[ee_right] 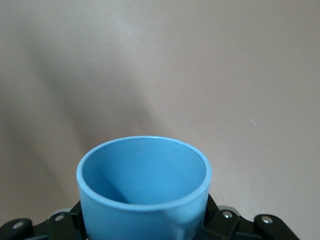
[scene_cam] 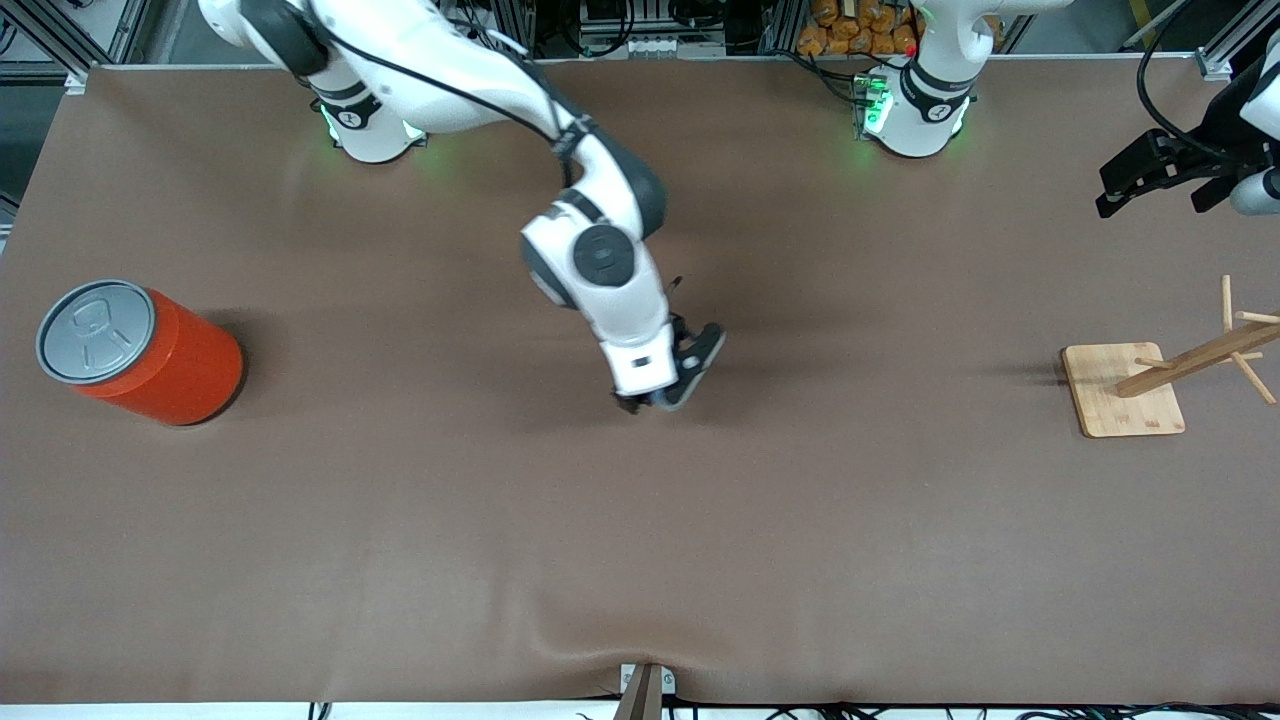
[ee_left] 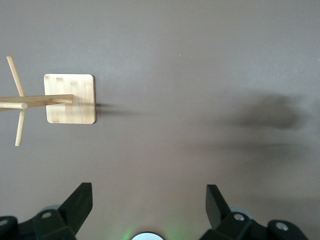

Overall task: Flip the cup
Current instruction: 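Lift the blue cup with the right gripper toward the table middle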

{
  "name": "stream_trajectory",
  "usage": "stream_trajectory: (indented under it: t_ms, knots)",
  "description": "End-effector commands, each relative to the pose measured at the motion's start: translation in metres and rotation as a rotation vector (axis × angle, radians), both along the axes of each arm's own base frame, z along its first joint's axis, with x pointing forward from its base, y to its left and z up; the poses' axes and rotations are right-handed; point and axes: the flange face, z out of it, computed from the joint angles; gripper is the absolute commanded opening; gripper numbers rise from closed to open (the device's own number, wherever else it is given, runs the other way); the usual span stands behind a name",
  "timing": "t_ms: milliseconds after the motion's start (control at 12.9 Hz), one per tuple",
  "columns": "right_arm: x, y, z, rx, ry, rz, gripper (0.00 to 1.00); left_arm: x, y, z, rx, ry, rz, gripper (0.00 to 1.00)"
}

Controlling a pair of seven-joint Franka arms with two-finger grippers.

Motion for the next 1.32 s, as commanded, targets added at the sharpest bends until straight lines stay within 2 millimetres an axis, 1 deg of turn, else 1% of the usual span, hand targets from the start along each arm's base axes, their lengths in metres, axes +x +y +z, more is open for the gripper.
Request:
stream_trajectory:
  t_ms: [0,78,233,310,388,620,698,853,1085,1163,1240]
  knots:
    - [-0.017,0.037,-0.019,-0.097,-0.132,0.19,0.0,0.001,0.001,0.002,0.001,0.004,-0.015,1.0]
    - [-0.033,0.052,-0.03,-0.108,-0.131,0.224,0.0,0.001,0.002,0.001,0.002,0.006,-0.014,1.0]
    - [-0.06,0.074,-0.041,-0.109,-0.126,0.254,0.0,0.001,0.001,-0.001,0.0,0.01,-0.015,1.0]
    - [-0.065,0.076,-0.047,-0.115,-0.12,0.255,0.0,0.002,0.001,-0.003,0.0,0.015,-0.014,1.0]
    - [-0.072,0.079,-0.06,-0.122,-0.111,0.26,0.0,0.003,0.0,-0.005,-0.003,0.018,-0.016,1.0]
    - [-0.075,0.08,-0.074,-0.127,-0.111,0.256,0.0,0.006,-0.002,-0.012,-0.026,0.037,-0.016,1.0]
    - [-0.082,0.084,-0.084,-0.135,-0.106,0.267,0.0,0.007,-0.003,-0.017,-0.026,0.046,-0.018,1.0]
    - [-0.087,0.085,-0.091,-0.142,-0.1,0.255,0.0,0.011,-0.007,-0.025,-0.027,0.061,-0.025,1.0]
    - [-0.09,0.085,-0.095,-0.15,-0.1,0.247,0.0,0.015,-0.015,-0.041,-0.026,0.092,-0.04,1.0]
    - [-0.089,0.083,-0.097,-0.164,-0.116,0.257,0.25,0.017,-0.017,-0.047,-0.035,0.105,-0.043,1.0]
    - [-0.085,0.079,-0.099,-0.184,-0.133,0.267,0.99,0.019,-0.019,-0.053,-0.047,0.118,-0.047,1.0]
